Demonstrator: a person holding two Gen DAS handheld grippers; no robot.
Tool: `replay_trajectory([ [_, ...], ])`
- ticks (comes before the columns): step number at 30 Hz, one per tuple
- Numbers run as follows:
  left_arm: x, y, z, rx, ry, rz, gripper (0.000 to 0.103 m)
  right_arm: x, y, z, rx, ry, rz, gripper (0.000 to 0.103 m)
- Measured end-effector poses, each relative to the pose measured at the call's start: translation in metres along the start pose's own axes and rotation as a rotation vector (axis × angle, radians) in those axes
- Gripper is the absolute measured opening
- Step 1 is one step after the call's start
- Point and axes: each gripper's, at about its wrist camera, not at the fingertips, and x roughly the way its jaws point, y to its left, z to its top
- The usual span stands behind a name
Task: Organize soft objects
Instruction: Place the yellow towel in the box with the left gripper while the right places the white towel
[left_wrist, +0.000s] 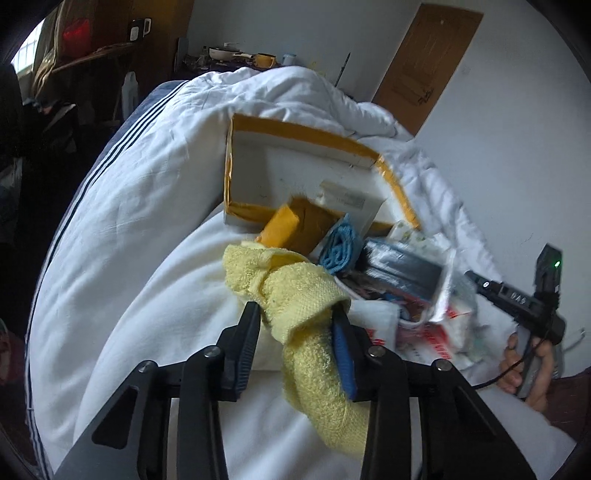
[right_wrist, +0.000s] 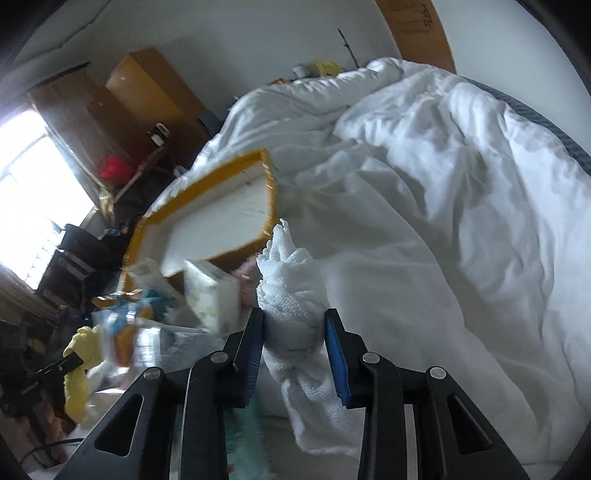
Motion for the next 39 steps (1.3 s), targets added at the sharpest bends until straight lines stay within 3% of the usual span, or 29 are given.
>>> replay_trajectory([
  [5,-0.032,0.006,0.014,-0.04,-0.046,-0.123,0.037,-0.023,0.019,0.007,-0.035,-0.043,0.071,0.035],
  [10,-0.046,0.0,0.042,-0.017,-0.098,-0.162,0.037,-0.038,0.045,0.027,-0.088,-0.064,0.128,0.035],
  [15,-0.018,-0.018,0.098,0.048,-0.128,-0.098,0.037,-0.02,0.08,0.066,-0.15,-0.043,0.135,0.035],
  [20,0.048,-0.03,0.148,0.13,-0.081,0.021,0.037,0.038,0.108,0.118,-0.158,0.009,0.114,0.035],
  [22,0.073,-0.027,0.16,0.143,-0.055,0.029,0.037,0.066,0.113,0.132,-0.148,0.058,0.095,0.035],
  [29,0.133,0.001,0.164,0.067,0.032,0.025,0.037,0.128,0.122,0.138,-0.146,0.112,0.051,0.035],
  [32,0.143,0.001,0.162,0.1,0.051,0.069,0.037,0.145,0.119,0.138,-0.151,0.128,0.001,0.035],
  [38,0.157,0.007,0.158,0.121,0.107,0.101,0.039,0.156,0.113,0.138,-0.148,0.139,-0.017,0.039],
  [39,0.158,0.007,0.158,0.121,0.109,0.103,0.043,0.158,0.112,0.137,-0.148,0.14,-0.014,0.039],
])
